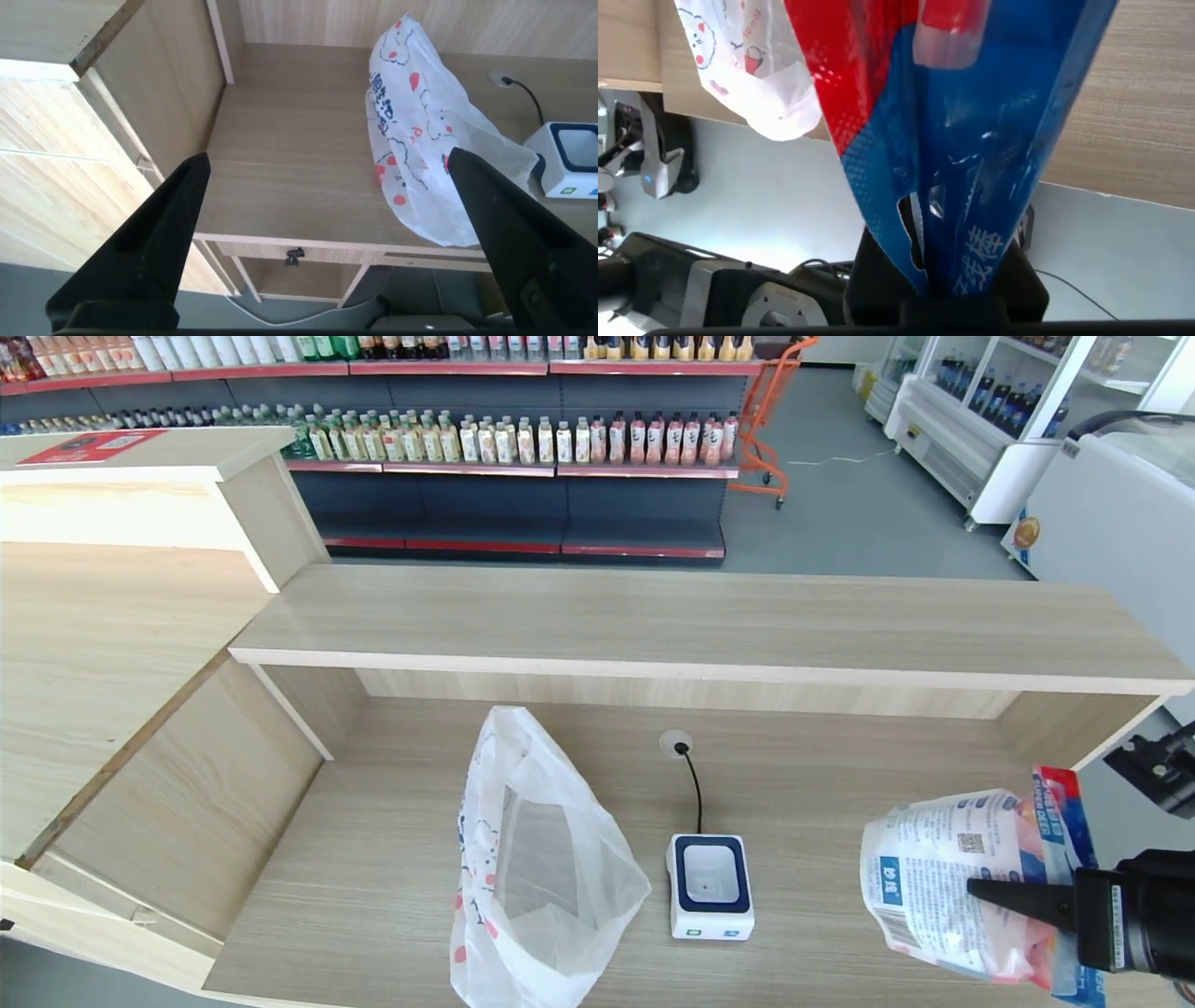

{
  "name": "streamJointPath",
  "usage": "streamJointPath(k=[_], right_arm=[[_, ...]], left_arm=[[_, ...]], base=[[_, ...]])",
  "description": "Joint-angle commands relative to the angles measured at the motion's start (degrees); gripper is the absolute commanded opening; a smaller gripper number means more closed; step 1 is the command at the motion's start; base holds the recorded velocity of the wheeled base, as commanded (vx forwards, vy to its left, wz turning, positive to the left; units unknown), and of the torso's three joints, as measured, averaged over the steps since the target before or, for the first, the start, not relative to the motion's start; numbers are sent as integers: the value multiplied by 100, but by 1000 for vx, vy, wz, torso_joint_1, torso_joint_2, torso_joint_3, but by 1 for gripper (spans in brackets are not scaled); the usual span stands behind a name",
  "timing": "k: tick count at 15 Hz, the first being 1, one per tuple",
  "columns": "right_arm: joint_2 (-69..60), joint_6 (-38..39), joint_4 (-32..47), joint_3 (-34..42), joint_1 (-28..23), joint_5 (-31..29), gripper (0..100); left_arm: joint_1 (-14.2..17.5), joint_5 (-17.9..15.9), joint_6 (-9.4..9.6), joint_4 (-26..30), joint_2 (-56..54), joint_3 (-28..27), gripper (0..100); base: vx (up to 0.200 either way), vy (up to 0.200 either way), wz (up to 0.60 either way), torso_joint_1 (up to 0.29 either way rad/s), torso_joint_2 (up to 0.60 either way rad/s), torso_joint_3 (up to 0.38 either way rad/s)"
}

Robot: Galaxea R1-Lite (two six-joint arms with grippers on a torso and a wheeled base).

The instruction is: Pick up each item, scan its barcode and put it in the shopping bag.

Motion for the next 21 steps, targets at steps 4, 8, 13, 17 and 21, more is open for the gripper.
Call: streamJointPath(k=[4,8,13,17,21], right_arm=[[555,228,-5,-376,548,5,0],[1398,597,-40,-1070,1155,-3,0],[2093,606,-58,-1615,1313,-3,0],[2242,614,-49,-1633,1383,-3,0],[2629,676,-58,-1606,1489,-425,0]], left_arm=[[-2,1,16,2,-2,1,100],[-2,1,25,2,-2,1,100],[-2,-8,16,2,-2,1,100],[-2,-8,16,2,-2,1,100],[-2,-8,8,2,-2,1,100]], base=[[-200,0,0,5,0,4],[0,0,0,0,0,0],[0,120,0,13,1,-1],[0,200,0,4,0,0],[0,0,0,0,0,0]])
